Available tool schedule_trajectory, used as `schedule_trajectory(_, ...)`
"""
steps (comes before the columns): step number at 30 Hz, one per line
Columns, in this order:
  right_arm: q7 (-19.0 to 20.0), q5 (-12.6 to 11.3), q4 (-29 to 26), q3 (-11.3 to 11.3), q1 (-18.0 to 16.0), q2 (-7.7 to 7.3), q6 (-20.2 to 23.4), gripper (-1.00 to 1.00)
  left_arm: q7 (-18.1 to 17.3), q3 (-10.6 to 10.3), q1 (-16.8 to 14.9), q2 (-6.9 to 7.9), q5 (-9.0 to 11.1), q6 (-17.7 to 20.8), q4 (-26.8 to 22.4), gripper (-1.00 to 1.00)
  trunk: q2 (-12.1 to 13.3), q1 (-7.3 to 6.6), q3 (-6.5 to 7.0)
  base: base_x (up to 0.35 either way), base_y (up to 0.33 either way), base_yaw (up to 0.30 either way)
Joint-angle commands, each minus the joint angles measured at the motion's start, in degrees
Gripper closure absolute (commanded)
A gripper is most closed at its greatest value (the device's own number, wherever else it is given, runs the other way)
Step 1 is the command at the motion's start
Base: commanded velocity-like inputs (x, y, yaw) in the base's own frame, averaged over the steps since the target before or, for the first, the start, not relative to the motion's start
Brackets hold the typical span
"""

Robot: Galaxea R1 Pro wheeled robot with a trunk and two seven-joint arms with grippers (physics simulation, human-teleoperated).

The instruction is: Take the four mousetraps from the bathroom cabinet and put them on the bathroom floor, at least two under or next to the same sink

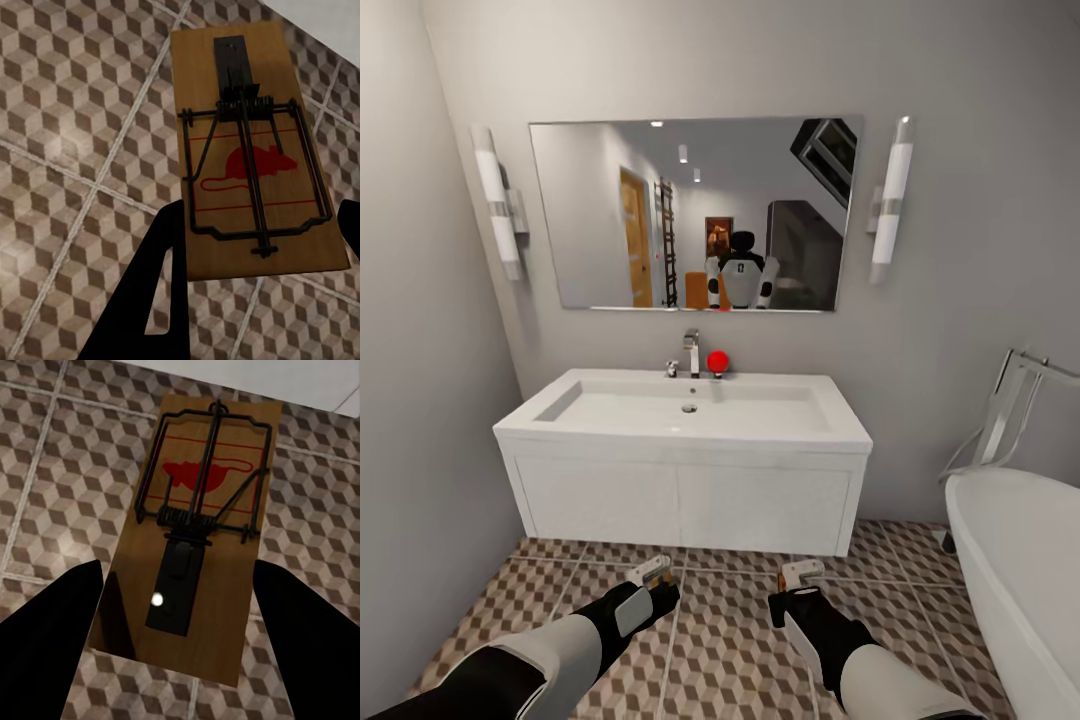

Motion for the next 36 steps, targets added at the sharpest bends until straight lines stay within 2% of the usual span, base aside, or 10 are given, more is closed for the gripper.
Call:
schedule_trajectory(1,-0.19,0.45,-0.1,0.3,-0.02,0.0,0.53,1.0,0.27,-0.48,-0.03,0.0,0.38,0.24,-0.06,1.0,-0.45,0.22,-0.25,0.0,0.0,0.0)
schedule_trajectory(36,-0.17,0.45,-0.1,0.29,-0.02,0.0,0.43,1.0,0.27,-0.48,-0.03,0.0,0.35,0.23,-0.15,1.0,-14.49,7.91,-6.53,0.0,0.0,0.0)
